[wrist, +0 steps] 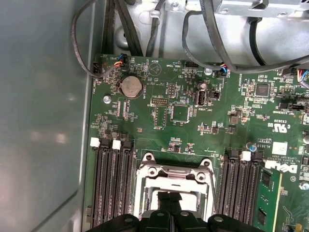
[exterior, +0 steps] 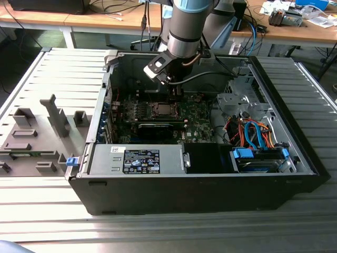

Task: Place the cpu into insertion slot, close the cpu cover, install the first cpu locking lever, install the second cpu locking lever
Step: 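Close the cpu cover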

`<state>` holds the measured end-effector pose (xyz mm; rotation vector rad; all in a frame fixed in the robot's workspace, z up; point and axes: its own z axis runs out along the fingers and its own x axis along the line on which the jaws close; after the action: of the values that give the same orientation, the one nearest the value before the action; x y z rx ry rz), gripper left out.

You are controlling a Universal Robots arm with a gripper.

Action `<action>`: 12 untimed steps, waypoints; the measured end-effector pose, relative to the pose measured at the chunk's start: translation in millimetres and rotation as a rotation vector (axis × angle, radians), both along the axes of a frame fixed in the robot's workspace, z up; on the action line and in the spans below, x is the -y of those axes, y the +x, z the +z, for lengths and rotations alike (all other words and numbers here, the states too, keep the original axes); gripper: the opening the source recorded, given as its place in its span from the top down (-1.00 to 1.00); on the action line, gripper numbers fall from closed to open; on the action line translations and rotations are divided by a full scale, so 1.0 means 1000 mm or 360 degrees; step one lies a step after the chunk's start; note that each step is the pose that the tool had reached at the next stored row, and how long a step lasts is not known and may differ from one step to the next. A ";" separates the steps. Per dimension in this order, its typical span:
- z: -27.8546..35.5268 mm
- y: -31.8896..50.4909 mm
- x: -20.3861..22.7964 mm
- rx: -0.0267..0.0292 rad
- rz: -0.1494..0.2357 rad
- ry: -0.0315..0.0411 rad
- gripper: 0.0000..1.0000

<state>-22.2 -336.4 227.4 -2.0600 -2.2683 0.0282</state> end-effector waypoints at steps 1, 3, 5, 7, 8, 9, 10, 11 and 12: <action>-0.0002 0.0000 0.0000 0.00000 0.0000 0.0000 0.79; -0.0006 -0.0001 0.0000 0.00000 0.0000 0.0000 0.79; -0.0011 -0.0003 0.0000 0.00001 0.0000 0.0000 0.79; -0.0018 -0.0005 0.0000 0.00000 0.0000 0.0000 0.79; -0.0020 -0.0006 0.0000 0.00000 0.0000 0.0000 0.79; -0.0023 -0.0007 0.0000 0.00001 0.0000 0.0000 0.79; -0.0026 -0.0007 0.0000 0.00000 0.0000 0.0000 0.79; -0.0028 -0.0008 0.0000 0.00000 0.0000 0.0000 0.79; -0.0031 -0.0009 0.0000 0.00000 0.0000 0.0000 0.79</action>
<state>-23.1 -336.4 224.3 -2.0601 -2.2683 0.0282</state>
